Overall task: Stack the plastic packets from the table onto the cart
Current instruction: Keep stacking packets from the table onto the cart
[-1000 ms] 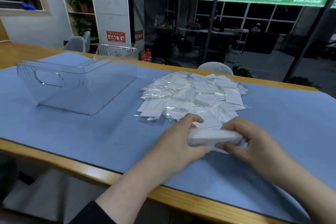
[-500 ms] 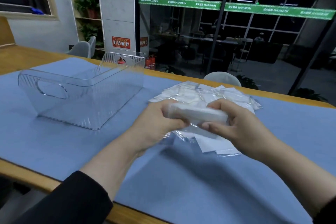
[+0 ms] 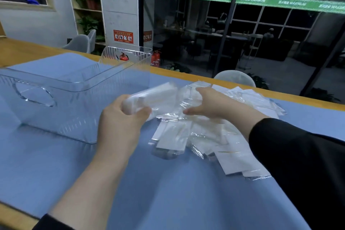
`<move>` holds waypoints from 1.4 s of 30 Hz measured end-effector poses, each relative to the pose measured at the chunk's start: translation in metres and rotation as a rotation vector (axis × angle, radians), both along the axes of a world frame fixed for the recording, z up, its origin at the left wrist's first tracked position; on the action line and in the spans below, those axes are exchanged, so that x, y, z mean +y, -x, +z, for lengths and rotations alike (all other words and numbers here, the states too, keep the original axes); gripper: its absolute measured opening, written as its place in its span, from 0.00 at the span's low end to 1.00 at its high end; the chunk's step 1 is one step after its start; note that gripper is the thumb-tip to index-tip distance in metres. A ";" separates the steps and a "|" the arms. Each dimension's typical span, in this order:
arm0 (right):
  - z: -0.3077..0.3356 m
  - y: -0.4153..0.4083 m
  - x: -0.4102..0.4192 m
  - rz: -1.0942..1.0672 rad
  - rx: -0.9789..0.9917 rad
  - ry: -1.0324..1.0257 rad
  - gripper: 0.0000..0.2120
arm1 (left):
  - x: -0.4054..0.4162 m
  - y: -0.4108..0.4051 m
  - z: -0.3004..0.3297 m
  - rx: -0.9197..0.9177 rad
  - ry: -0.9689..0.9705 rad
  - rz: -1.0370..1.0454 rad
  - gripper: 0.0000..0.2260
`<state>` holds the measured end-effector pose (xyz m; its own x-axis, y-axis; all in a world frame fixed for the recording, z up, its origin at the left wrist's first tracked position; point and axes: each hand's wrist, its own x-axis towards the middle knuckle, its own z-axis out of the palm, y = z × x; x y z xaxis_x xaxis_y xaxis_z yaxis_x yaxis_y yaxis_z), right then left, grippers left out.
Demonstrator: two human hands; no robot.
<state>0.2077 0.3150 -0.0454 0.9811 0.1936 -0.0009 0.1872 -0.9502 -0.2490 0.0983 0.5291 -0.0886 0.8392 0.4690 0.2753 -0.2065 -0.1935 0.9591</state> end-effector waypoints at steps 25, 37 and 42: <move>-0.002 0.090 -0.080 -0.152 -0.512 -0.715 0.15 | -0.012 0.012 0.007 -0.047 -0.050 -0.095 0.10; -0.026 0.217 -0.204 -0.215 -0.295 -1.545 0.12 | -0.197 0.077 0.019 0.147 0.054 -0.737 0.18; -0.032 0.268 -0.242 -0.268 -0.240 -1.673 0.16 | -0.263 0.105 0.011 0.100 0.010 -0.871 0.20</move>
